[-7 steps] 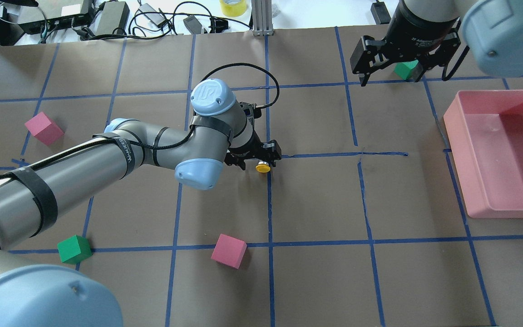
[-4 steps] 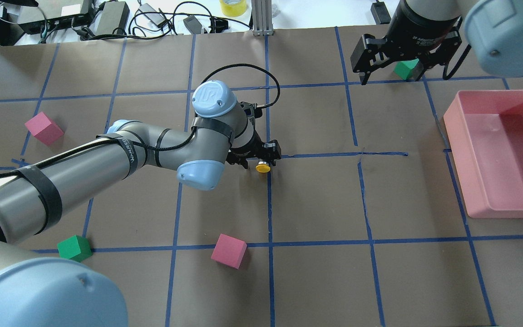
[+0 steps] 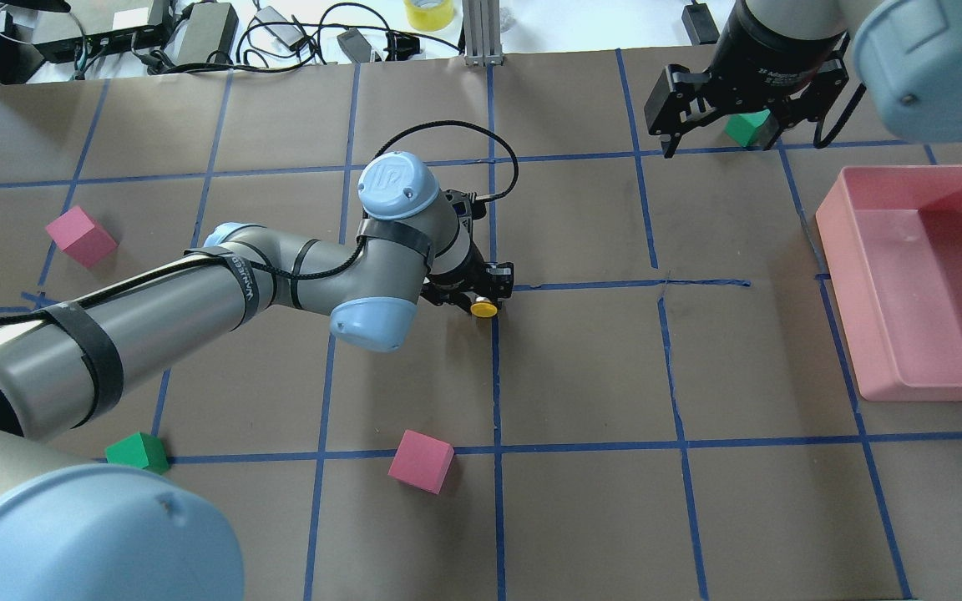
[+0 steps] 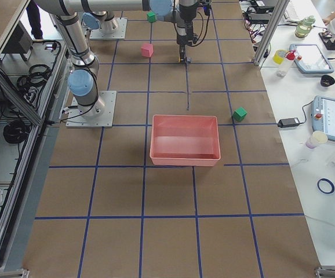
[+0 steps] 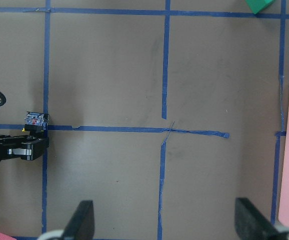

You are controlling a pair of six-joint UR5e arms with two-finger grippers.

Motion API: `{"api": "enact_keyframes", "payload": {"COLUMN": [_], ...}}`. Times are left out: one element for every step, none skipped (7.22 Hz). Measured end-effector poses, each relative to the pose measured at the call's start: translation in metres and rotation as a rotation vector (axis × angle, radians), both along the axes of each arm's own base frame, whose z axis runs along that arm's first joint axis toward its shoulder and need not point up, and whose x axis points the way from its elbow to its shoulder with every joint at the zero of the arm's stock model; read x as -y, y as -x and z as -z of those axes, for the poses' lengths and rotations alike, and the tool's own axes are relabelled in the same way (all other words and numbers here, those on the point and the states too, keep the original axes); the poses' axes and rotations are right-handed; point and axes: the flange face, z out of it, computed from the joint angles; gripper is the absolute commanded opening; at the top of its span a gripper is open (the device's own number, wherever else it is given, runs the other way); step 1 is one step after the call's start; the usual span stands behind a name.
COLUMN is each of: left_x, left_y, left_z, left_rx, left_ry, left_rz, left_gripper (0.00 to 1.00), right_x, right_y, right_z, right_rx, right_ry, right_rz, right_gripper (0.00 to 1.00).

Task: Align button upright
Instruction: 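Grasp the switch body with the left gripper, then rotate the switch with the left gripper so the yellow cap faces up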

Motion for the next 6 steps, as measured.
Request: {"api": "enact_keyframes", "payload": {"left_x": [0.0, 0.001, 0.003, 0.005, 0.005, 0.005], "left_y": [0.002, 0.003, 0.004, 0.005, 0.009, 0.013], "left_z": [-0.002, -0.006, -0.012, -0.018, -0.023, -0.026], "left_rx": [-0.018, -0.027, -0.032, -0.04, -0.058, -0.087], "left_ry": [-0.008, -0.017, -0.035, -0.075, -0.146, -0.235], "left_rz": [-0.01, -0.06, -0.137, -0.213, -0.297, -0.398], "left_gripper": [0.0, 0.0, 0.0, 0.0, 0.0, 0.0], "right_x": [0.0, 0.0, 0.0, 0.001, 0.001, 0.001], "right_y": [0.0, 0.0, 0.0, 0.0, 0.0, 0.0], "right_z": [0.0, 0.0, 0.0, 0.0, 0.0, 0.0], "right_rx": [0.0, 0.0, 0.0, 0.0, -0.001, -0.001], "right_ry": [0.0, 0.001, 0.003, 0.004, 0.004, 0.003], "right_rz": [0.0, 0.0, 0.0, 0.0, 0.0, 0.0], "right_gripper": [1.0, 1.0, 1.0, 1.0, 1.0, 1.0]}}
